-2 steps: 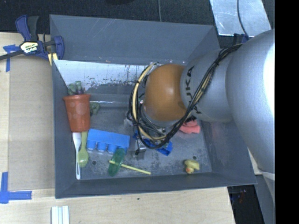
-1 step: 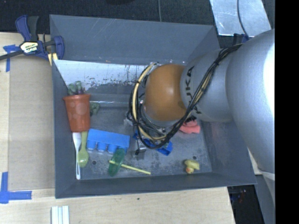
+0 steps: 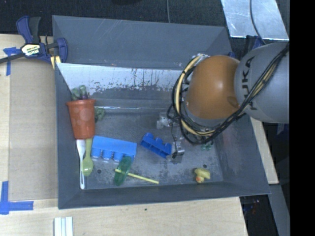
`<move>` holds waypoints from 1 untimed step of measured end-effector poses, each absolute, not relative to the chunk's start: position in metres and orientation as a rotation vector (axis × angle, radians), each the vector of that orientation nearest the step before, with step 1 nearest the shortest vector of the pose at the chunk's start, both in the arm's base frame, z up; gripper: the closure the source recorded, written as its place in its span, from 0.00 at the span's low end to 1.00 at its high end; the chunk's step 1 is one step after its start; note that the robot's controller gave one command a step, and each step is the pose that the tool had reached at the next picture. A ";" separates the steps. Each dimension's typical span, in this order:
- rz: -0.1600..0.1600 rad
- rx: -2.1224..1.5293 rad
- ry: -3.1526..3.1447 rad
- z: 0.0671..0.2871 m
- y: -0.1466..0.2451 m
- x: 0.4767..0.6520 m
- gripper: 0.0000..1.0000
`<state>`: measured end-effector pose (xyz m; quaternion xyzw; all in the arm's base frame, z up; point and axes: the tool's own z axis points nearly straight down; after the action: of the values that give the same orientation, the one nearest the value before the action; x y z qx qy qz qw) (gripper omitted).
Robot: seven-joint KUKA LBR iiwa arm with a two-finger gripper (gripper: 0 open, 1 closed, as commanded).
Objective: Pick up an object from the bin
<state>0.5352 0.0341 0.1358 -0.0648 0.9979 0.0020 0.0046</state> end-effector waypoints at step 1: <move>0.006 -0.148 3.120 0.135 0.007 0.541 0.00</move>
Offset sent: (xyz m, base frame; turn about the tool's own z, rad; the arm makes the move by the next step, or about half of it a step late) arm -0.0001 -0.0214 -0.0202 0.1057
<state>0.5407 0.0069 0.1354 -0.0475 0.9988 0.0021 0.0090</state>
